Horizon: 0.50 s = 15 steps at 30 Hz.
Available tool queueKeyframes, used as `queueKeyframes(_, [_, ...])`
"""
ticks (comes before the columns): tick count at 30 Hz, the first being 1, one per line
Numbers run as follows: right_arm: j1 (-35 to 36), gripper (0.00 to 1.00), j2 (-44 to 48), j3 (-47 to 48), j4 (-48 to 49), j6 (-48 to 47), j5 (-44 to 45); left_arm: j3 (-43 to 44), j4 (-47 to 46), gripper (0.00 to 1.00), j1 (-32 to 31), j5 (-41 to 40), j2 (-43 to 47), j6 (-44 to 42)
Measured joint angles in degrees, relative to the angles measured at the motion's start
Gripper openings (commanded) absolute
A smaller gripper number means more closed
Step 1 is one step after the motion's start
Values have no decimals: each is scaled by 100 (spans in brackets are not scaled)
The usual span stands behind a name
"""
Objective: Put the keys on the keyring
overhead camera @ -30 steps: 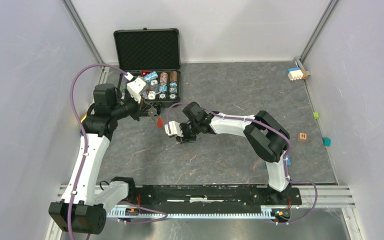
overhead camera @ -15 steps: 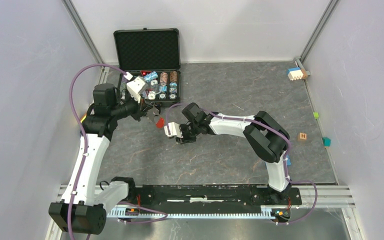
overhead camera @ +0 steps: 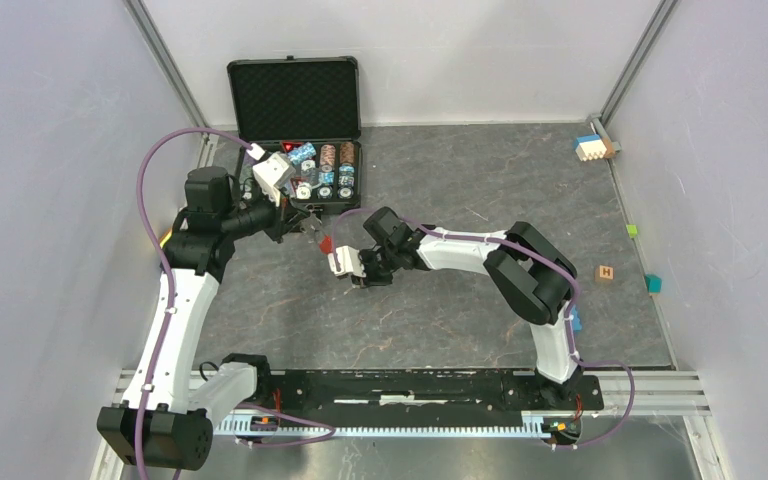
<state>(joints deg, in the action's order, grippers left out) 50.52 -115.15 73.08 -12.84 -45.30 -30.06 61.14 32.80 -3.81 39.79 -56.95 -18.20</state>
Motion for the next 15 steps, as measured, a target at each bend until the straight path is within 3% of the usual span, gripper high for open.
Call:
queueKeyframes(11, [0,24,-11,9,7,-9,42,0,0,2,0,107,2,17])
queueKeyframes(15, [0,29,-9,9,0,-26,39,0,-2,2,0,111,2,17])
